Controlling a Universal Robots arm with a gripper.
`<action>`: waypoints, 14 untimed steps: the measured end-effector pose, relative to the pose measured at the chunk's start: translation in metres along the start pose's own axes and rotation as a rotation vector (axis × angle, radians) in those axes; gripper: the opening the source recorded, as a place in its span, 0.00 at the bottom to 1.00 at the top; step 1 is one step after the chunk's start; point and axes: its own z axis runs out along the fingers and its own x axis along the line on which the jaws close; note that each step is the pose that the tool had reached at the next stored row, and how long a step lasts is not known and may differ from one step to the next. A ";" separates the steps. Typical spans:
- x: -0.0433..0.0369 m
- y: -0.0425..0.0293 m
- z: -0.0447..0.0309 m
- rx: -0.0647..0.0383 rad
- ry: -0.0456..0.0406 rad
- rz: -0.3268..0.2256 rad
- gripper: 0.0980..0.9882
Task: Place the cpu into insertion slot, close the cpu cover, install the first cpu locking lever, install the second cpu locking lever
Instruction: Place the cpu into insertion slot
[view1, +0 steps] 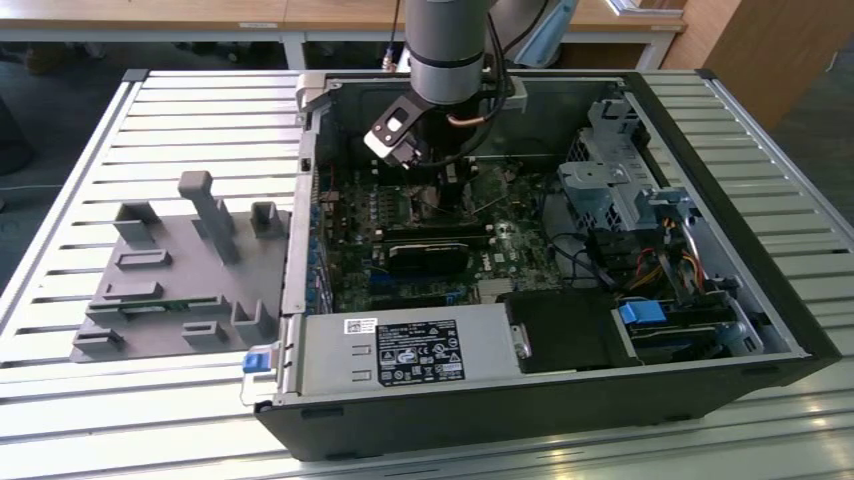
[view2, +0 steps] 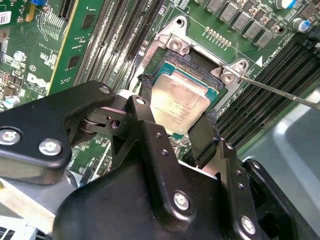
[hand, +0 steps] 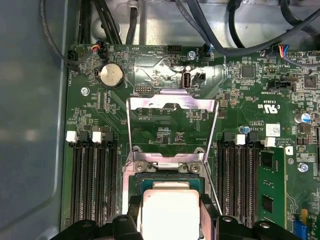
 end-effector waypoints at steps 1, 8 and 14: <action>0.0000 -0.0001 0.0006 0.000 -0.0001 0.000 0.50; 0.0002 -0.0004 0.0046 0.000 0.0001 -0.001 0.50; 0.0006 -0.0005 0.0064 0.000 -0.0002 -0.001 0.50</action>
